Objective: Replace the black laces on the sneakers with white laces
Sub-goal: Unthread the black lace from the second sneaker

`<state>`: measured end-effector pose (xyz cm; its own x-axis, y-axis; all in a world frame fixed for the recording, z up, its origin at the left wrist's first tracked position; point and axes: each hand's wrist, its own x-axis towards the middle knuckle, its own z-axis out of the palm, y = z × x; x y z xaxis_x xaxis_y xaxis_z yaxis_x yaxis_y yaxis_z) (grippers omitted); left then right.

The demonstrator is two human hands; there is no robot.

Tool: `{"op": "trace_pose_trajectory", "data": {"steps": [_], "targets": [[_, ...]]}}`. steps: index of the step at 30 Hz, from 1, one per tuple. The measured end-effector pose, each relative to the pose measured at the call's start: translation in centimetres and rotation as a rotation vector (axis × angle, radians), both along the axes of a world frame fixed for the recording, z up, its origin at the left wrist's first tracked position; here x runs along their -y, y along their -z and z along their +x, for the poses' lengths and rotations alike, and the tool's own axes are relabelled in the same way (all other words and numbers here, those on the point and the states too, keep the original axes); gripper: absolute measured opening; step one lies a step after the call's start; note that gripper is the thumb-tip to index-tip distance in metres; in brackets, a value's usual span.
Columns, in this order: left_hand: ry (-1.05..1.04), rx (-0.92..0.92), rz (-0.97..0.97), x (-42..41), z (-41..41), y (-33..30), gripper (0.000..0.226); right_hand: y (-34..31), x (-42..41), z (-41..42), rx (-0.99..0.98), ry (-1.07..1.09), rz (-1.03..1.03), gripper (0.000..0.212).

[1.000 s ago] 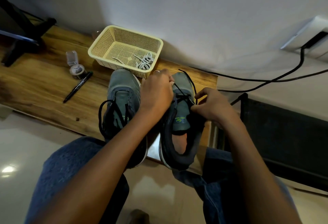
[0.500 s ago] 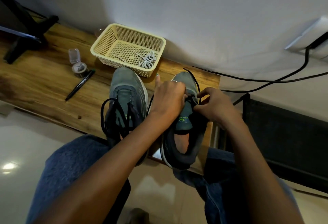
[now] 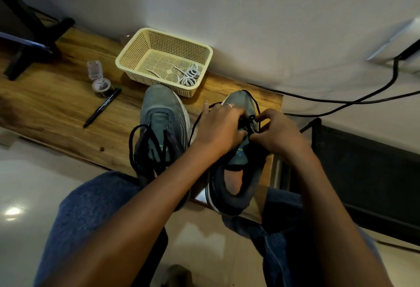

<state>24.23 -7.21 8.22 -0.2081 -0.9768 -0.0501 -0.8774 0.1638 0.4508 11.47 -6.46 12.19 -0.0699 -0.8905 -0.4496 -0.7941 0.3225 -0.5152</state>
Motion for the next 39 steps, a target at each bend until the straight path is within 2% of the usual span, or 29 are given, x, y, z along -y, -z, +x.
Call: {"op": "trace_pose_trajectory", "data": {"steps": [6, 10, 14, 17, 20, 21, 24, 27, 30, 35, 39], "targets": [[-0.105, -0.016, -0.116, 0.0, -0.5, 0.5, 0.017, 0.0, -0.2, 0.1, -0.002, -0.003, -0.001, 0.049], [-0.158, -0.032, -0.141, -0.1, -0.8, 0.0, 0.016, -0.2, -0.2, 0.1, -0.012, 0.009, -0.004, 0.049], [-0.345, -0.089, -0.205, 0.9, 0.8, -0.8, 0.018, -0.4, -0.2, 0.0, -0.006, 0.019, 0.001, 0.046], [-0.39, -0.019, -0.154, 1.1, 1.5, -0.7, 0.029, -0.5, -0.2, 0.0, 0.003, 0.014, 0.006, 0.049], [-0.258, -0.02, -0.077, 0.6, 0.4, -0.4, 0.063, -0.4, -0.2, -0.1, 0.006, 0.018, 0.01, 0.051], [-0.197, -0.004, -0.068, 0.4, 0.0, -0.3, 0.065, -0.3, -0.2, -0.1, 0.005, 0.018, 0.009, 0.051], [-0.072, 0.077, -0.1, 0.1, -0.5, -0.2, 0.039, -0.2, -0.2, 0.0, 0.004, 0.005, 0.003, 0.051], [-0.062, 0.094, -0.129, -0.2, -0.6, 0.0, 0.018, -0.2, -0.2, 0.1, -0.009, -0.003, -0.007, 0.052], [-0.096, 0.077, -0.163, -0.2, -0.6, -0.2, 0.012, -0.2, -0.2, 0.0, -0.014, -0.005, -0.004, 0.052], [-0.277, 0.004, -0.199, 0.6, 0.6, -0.7, 0.007, -0.1, -0.2, 0.0, -0.015, -0.01, -0.025, 0.047], [-0.26, 0.025, -0.153, 0.5, 0.5, -0.3, 0.013, 0.1, -0.1, 0.2, -0.016, -0.009, -0.044, 0.046]]}}
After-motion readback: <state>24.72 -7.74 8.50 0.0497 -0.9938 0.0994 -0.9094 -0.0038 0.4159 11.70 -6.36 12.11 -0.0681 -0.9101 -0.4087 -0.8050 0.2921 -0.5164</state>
